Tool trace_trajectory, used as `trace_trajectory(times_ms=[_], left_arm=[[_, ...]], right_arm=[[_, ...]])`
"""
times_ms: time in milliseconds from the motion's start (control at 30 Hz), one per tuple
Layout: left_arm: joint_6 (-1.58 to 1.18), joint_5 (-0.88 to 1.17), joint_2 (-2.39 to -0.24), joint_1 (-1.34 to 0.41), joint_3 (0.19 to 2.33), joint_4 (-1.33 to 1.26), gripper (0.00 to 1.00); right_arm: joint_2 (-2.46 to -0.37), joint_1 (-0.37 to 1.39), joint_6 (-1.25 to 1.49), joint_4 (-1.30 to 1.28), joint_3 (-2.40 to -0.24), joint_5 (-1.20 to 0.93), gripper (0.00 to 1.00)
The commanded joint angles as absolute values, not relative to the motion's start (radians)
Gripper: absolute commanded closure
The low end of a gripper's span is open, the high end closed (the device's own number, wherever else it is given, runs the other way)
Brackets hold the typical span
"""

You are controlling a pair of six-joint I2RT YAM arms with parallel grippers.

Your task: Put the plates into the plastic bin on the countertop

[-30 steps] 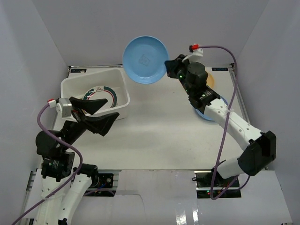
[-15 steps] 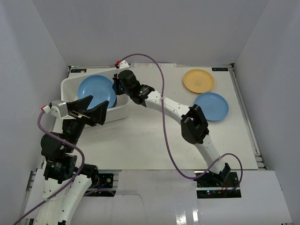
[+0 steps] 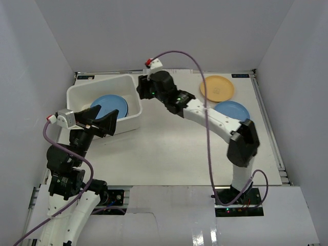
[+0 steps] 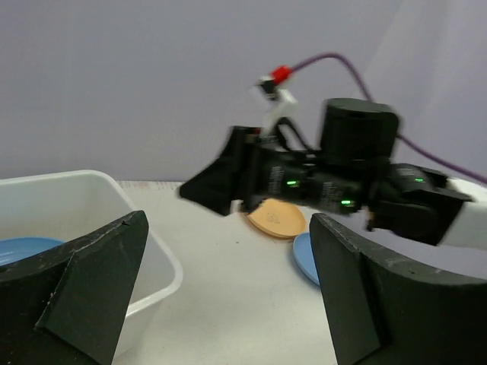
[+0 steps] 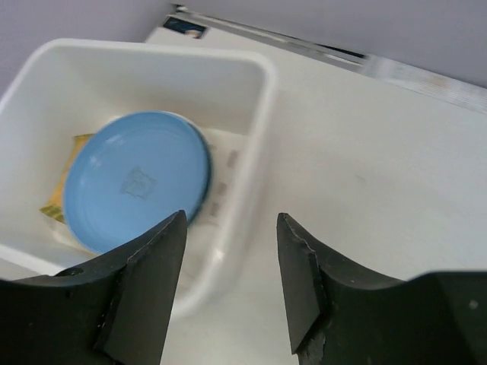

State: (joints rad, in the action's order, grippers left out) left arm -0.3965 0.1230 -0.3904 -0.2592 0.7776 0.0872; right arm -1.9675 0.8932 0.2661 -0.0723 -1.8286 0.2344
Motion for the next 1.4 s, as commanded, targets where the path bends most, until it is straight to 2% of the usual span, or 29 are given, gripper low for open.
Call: trace_trajectory(times_ms=[0,67,100,267,400,600,733,900,1000,1067,1200,1300,1367], left_arm=[[-0.393,0.123,-0.379,-0.271,0.775,0.092,0.02],[-0.394,0.132,-0.371,-0.275,0.776,0.091,0.02],[-0.394,0.132,-0.367,-0.279,0.778,0.091,0.02],[-0.384,0.126,-0.364,-0.316,0.781,0.097,0.02],[-0.376,0.130,-0.370,-0.337,0.779,0.095,0.02],[-0.379,0.141,-0.367,-0.345,0.776,0.092,0.02],[-0.380,0.149,-0.368,-0.347,0.776,0.091,0.02],[-0.387,0.161,-0.373,-0.348,0.776,0.089,0.02],[-0.387,0.158,-0.376,-0.347,0.776,0.089,0.02],[-0.387,0.158,-0.377,-0.348,0.775,0.089,0.02],[-0.390,0.158,-0.380,-0.348,0.773,0.089,0.02],[-0.388,0.161,-0.385,-0.347,0.775,0.089,0.02],[-0.388,0.163,-0.384,-0.348,0.773,0.089,0.02]], right_arm=[[-1.649,0.778,0.201,0.014,-1.497,0.321,0.44],[-1.559,0.652,0.244,0.015,-1.311,0.362,0.44],[-1.487,0.562,0.255,0.011,-1.152,0.389,0.44],[-1.422,0.353,0.264,0.006,-0.901,0.451,0.39],[-1.592,0.244,0.210,-0.052,-0.942,0.398,0.38],[-1.746,0.229,0.192,-0.069,-0.996,0.327,0.39],[-1.755,0.233,0.187,-0.068,-0.967,0.333,0.40],[-1.613,0.268,0.190,-0.078,-0.969,0.364,0.41],[-1.546,0.290,0.175,-0.075,-0.971,0.338,0.38],[-1.564,0.296,0.164,-0.116,-0.986,0.289,0.33],[-1.653,0.296,0.152,-0.153,-1.005,0.262,0.32],[-1.709,0.296,0.152,-0.167,-1.019,0.271,0.38],[-1.738,0.296,0.150,-0.181,-1.038,0.294,0.48]])
